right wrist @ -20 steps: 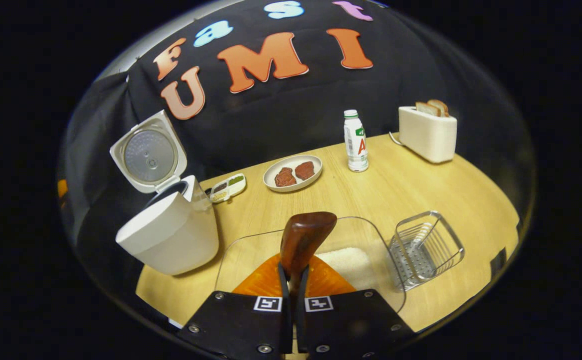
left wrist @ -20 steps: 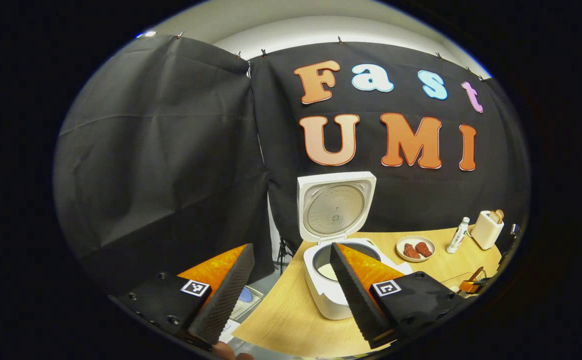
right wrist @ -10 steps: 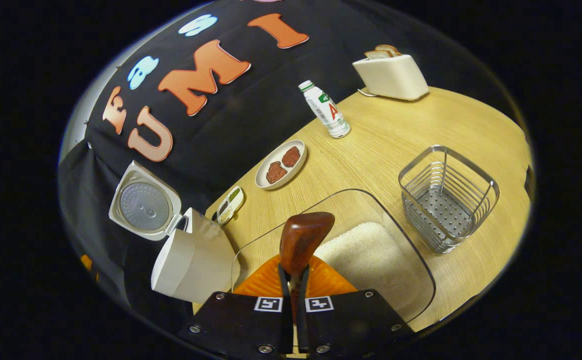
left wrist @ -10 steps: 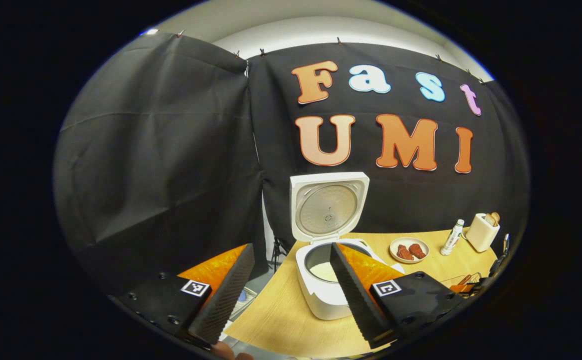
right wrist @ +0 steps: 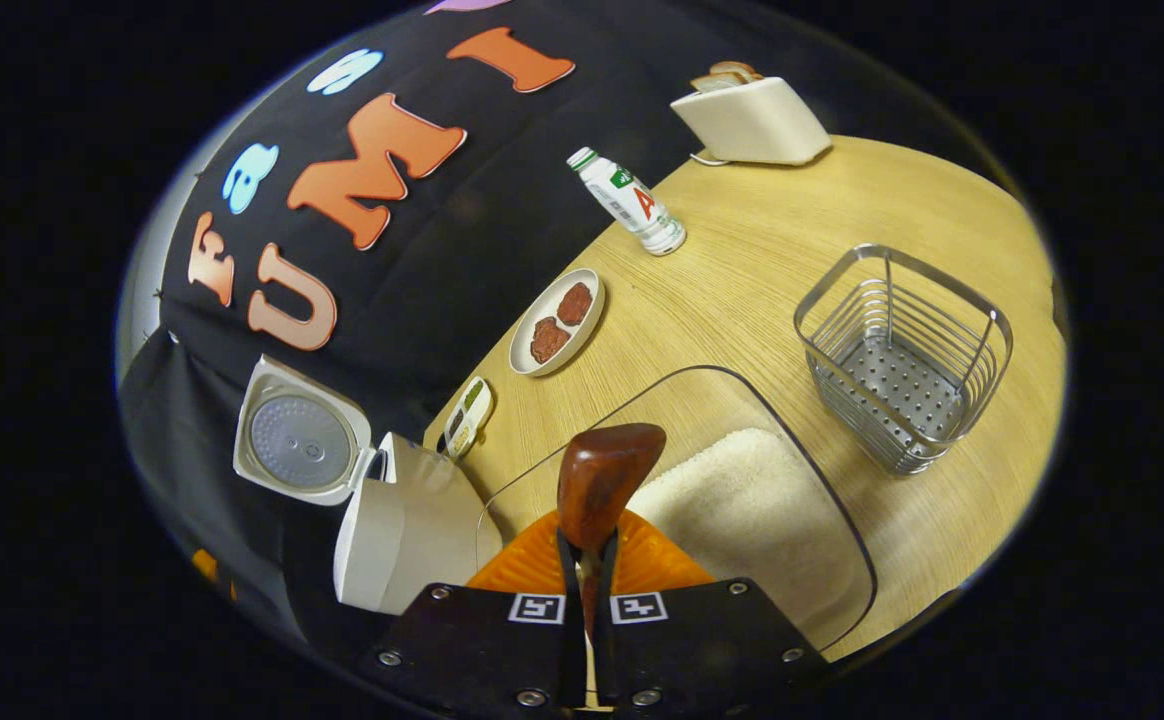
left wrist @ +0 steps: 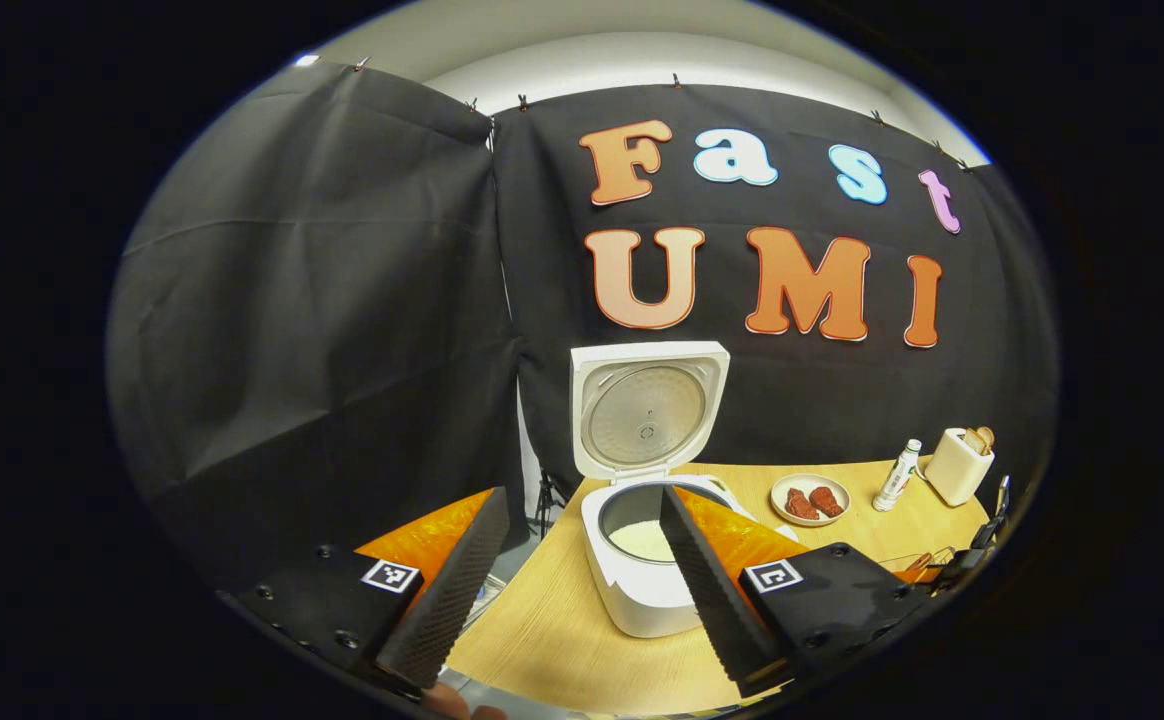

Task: Close the left gripper, press the button to open the rice cooker; take a wooden spoon from the chopstick holder with the right hand, scoop a spoonful of rice and pour it into the rice cooker, then put the wooden spoon back into the chopstick holder.

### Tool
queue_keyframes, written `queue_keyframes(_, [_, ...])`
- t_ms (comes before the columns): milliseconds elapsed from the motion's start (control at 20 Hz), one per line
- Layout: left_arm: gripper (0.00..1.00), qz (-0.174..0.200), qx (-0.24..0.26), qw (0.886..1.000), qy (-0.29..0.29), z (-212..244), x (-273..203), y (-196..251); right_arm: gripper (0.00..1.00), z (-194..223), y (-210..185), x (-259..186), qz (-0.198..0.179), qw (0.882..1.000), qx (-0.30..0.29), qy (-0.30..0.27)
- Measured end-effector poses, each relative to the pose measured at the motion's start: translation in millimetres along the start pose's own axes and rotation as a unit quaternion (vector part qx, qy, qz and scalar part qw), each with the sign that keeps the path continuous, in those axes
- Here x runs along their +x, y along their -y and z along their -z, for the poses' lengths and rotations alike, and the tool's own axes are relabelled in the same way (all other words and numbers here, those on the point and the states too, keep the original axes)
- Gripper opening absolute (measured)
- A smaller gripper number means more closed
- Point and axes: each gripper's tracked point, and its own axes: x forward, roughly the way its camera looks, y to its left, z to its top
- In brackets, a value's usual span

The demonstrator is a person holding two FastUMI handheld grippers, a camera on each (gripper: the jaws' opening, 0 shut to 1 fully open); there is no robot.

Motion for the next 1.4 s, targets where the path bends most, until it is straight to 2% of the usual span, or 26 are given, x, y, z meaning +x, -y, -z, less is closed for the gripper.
queue_keyframes(350, [1.0,-0.002,-0.003,1.0,0.001,-3,1,-2,0.02,-18,7,-15,-0.037,0.994,0.099,0.0])
queue_keyframes(650, [1.0,-0.015,0.011,0.999,0.028,-20,-9,9,0.02,-57,0,-29,-0.058,0.993,0.101,0.008])
queue_keyframes(850, [1.0,-0.015,-0.01,0.999,0.031,-26,-16,25,0.02,-90,-14,-40,-0.068,0.993,0.092,0.01])
queue_keyframes(1150, [1.0,-0.033,-0.027,0.998,0.056,-39,-31,32,0.02,-127,-56,-49,-0.106,0.989,0.099,0.002])
queue_keyframes(1400, [1.0,-0.038,-0.029,0.997,0.054,-37,-45,32,0.02,-138,-111,-47,-0.143,0.987,0.075,-0.012])
